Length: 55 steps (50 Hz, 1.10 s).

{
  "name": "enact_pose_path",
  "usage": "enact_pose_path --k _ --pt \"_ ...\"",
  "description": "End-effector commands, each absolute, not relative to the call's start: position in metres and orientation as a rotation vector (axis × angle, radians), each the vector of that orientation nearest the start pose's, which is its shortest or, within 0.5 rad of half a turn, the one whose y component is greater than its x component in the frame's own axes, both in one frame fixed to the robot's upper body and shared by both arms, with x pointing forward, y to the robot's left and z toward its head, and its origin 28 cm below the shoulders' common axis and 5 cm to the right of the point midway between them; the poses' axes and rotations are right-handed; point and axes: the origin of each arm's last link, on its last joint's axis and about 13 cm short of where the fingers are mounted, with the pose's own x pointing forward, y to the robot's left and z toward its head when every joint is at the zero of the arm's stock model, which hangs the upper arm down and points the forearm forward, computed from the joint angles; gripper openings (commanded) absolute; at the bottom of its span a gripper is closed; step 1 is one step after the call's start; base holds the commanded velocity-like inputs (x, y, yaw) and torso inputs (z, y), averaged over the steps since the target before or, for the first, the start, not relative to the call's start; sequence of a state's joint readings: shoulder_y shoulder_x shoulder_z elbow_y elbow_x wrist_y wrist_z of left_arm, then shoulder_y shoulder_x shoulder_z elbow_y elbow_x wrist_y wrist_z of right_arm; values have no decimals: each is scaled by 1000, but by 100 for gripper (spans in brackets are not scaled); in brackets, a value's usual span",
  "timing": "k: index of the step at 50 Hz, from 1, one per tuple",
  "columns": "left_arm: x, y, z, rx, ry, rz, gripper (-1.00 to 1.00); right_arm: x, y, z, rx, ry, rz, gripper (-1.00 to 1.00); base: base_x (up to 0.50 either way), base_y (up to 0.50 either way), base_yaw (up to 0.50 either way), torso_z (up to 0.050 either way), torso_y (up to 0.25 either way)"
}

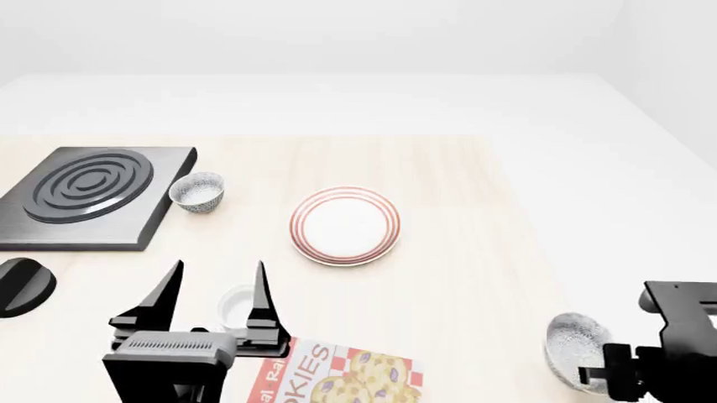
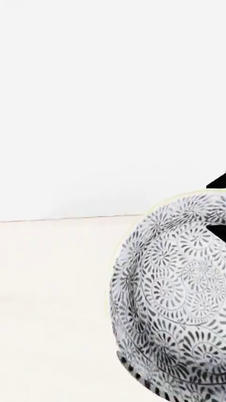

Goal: Pick the akita bowl next to the cookies box and place it on the plate.

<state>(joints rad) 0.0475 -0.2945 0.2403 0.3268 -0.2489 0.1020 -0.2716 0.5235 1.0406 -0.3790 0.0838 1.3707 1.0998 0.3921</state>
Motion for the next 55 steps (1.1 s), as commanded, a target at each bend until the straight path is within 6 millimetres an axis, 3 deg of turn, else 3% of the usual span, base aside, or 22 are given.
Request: enact_pose_path --k 1,16,30,37,44,55 --pt "195 209 73 -47 -303 -41 100 228 -265 144 -84 925 -53 -100 0 0 0 0 0" --pt "195 209 73 -47 -303 -44 100 233 -257 184 -106 793 -6 -100 0 0 0 0 0" --pt "196 210 72 -46 -302 -43 100 250 -242 222 -126 630 54 -100 0 0 0 0 0" --pt "196 210 73 -49 -300 -41 100 283 -222 247 -113 502 132 -100 0 0 0 0 0" --pt "195 212 73 -46 -301 -39 100 328 -202 239 -107 442 182 -100 0 0 0 0 0" --pt "195 214 71 -47 -299 -22 100 395 -165 246 -13 302 242 -100 0 0 0 0 0"
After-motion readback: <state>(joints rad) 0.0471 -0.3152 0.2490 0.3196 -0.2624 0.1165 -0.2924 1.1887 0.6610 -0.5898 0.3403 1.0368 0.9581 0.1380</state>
